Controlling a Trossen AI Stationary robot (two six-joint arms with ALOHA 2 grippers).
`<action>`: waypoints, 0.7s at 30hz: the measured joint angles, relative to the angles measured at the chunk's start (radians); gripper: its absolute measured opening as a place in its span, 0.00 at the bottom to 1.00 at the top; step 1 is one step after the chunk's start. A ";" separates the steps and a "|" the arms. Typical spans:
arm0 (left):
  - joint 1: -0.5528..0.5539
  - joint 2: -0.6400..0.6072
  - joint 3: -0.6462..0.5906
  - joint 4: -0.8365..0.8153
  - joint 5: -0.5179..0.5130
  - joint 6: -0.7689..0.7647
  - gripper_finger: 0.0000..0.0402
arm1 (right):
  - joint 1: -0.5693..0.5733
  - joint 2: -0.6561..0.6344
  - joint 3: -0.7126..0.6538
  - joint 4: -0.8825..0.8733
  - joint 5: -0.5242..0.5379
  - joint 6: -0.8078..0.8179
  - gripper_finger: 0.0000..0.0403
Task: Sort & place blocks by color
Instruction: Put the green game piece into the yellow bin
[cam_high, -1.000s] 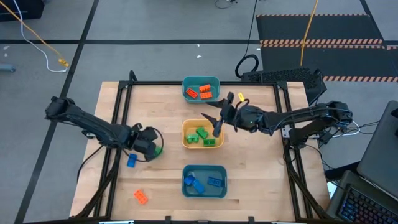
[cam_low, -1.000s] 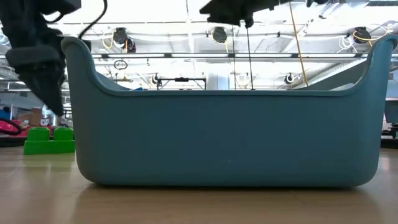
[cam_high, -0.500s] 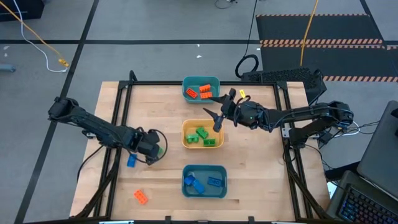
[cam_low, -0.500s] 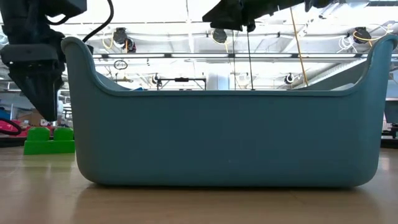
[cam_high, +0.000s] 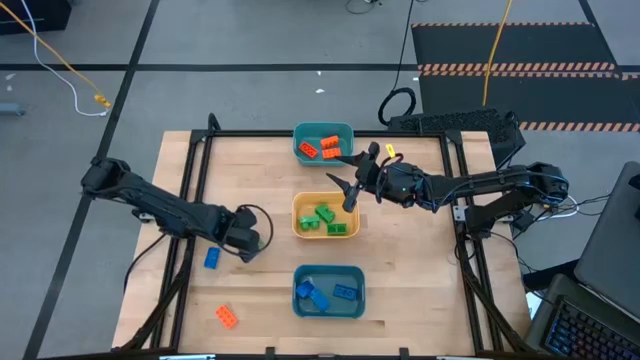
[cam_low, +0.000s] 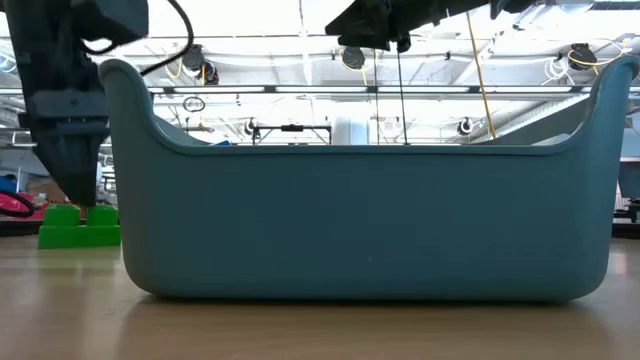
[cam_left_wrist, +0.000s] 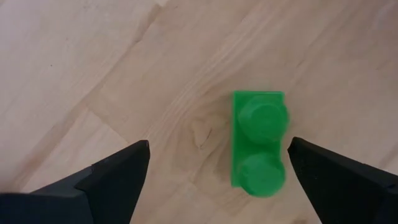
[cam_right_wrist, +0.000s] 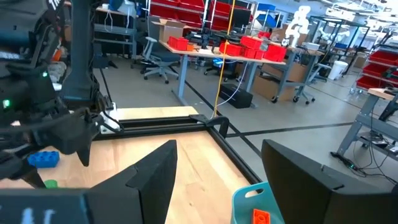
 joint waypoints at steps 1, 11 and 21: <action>0.000 0.018 0.000 0.002 0.000 0.000 0.95 | 0.000 0.000 0.000 -0.001 0.000 0.000 0.57; 0.000 0.150 0.000 0.121 0.070 0.026 0.87 | 0.000 0.000 0.000 -0.008 0.000 0.004 0.57; 0.000 0.153 0.000 0.115 0.060 0.053 0.64 | 0.000 0.000 0.000 -0.015 0.000 0.004 0.57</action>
